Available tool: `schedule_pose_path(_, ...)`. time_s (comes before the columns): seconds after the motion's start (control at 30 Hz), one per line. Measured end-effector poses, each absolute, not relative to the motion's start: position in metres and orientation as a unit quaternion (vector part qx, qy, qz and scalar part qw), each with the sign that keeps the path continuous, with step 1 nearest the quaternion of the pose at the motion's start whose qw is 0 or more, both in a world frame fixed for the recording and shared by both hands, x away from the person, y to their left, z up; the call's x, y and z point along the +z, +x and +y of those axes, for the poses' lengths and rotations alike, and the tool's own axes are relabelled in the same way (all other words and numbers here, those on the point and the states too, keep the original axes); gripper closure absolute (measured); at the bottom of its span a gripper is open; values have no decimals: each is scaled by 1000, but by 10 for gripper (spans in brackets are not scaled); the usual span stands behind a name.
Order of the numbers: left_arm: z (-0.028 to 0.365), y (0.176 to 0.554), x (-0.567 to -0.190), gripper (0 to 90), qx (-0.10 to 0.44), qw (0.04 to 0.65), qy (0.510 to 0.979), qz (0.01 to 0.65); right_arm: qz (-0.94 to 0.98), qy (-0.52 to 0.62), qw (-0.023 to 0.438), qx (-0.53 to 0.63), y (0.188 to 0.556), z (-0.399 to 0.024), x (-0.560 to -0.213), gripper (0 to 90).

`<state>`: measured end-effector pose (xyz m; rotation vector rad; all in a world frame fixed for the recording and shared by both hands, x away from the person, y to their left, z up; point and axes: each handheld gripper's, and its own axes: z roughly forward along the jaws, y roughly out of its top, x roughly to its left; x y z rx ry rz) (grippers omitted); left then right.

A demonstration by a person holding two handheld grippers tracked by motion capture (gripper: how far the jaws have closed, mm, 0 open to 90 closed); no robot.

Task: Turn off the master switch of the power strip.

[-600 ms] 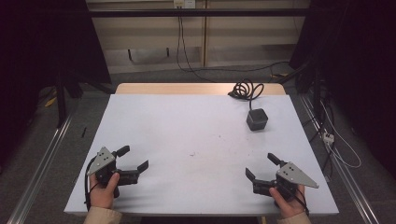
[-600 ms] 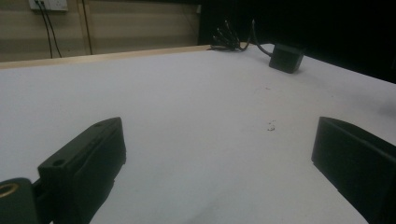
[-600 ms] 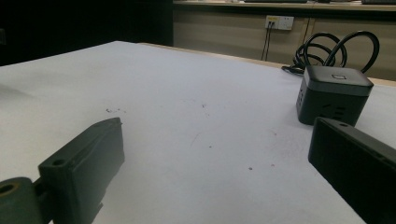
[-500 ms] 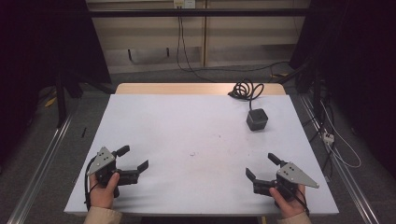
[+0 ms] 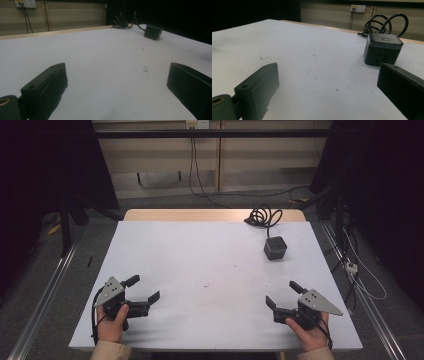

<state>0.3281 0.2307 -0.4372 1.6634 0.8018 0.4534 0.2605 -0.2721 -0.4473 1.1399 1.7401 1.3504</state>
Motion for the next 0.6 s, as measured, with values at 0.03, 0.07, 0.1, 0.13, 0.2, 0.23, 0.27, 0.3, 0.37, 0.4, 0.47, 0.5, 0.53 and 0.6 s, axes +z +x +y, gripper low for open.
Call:
schedule_pose_path(0.03,231,328,-437,28,194,581,712,343,665,434,326,514,262,-272,-447,40)
schedule_pose_path(0.07,231,328,-437,29,194,581,712,342,665,434,328,511,264,-273,-447,43)
schedule_pose_path(0.1,231,328,-437,29,194,581,712,342,665,436,328,510,265,-273,-446,47)
schedule_pose_path(0.13,231,328,-437,28,194,582,712,342,665,436,327,511,267,-273,-446,50)
schedule_pose_path(0.2,231,328,-437,28,194,582,713,340,665,436,329,510,272,-274,-445,52)
schedule_pose_path(0.23,231,328,-437,28,194,582,714,339,665,436,329,510,272,-274,-445,52)
schedule_pose_path(0.27,230,328,-437,28,194,582,714,338,664,438,329,509,274,-273,-444,54)
schedule_pose_path(0.3,230,328,-437,28,194,581,714,338,664,438,329,509,274,-273,-444,54)
schedule_pose_path(0.37,230,328,-437,28,193,581,714,338,670,435,330,503,278,-272,-443,54)
schedule_pose_path(0.4,230,328,-437,28,193,581,714,338,670,435,330,503,278,-272,-443,54)
schedule_pose_path(0.47,230,328,-437,28,193,581,715,337,670,435,328,503,281,-271,-442,65)
schedule_pose_path(0.5,230,328,-437,28,193,581,715,337,672,434,327,504,282,-271,-442,68)
schedule_pose_path(0.53,230,328,-438,29,193,581,715,336,673,434,329,501,284,-271,-441,68)
schedule_pose_path(0.6,230,328,-438,29,192,580,717,336,669,437,330,502,286,-272,-440,68)
